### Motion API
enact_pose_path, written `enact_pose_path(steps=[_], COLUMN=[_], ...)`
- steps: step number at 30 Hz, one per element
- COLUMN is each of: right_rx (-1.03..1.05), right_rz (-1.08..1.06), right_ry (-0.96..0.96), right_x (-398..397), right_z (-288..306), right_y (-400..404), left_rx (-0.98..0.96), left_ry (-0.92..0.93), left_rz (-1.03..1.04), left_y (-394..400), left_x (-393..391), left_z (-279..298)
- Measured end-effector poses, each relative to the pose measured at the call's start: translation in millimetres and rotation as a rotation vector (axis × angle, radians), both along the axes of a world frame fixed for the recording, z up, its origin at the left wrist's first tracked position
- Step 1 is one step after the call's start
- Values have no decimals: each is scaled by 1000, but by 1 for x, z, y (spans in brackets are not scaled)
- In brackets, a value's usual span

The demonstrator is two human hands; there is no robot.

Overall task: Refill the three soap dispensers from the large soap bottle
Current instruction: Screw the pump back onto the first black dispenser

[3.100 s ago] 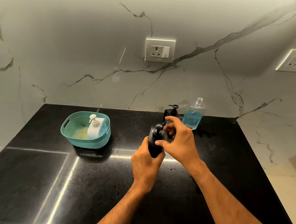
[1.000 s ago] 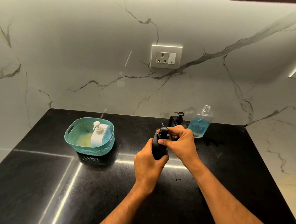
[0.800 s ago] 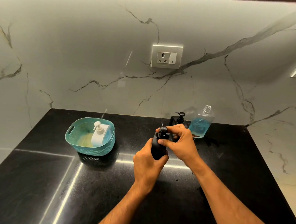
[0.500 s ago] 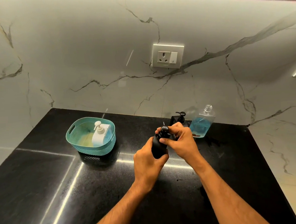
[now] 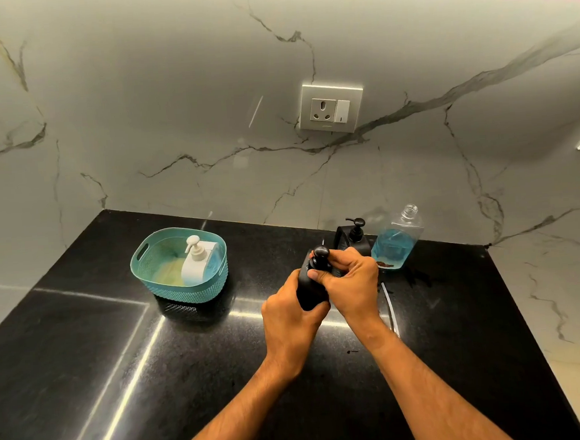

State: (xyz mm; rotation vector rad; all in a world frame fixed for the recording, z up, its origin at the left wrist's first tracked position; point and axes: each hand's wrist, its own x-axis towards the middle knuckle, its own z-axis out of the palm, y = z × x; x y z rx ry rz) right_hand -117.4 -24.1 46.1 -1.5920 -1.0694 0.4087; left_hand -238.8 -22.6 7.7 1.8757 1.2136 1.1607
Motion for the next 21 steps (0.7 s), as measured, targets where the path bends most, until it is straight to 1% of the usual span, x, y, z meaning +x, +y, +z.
enact_pose_path(steps=[2,5,10,15,21], right_rx=[8,11,-28,-150,-134], right_rz=[-6,42,204,357,421], right_ry=[-2,-38,-266,-267,-322], right_x=[-2,-3,0,-9,-30], right_z=[-1,0,8,14,26], right_y=[-1,-1,1,7,25], left_rx=[-5,-7,0,35,72], left_ry=[-2,-36,-84,-59,-77], left_rz=[14,34,55,104,146], left_y=[0,-2,-1,3,12], left_x=[-1,-4,-13,-27,-53], left_z=[1,3,10,15,27])
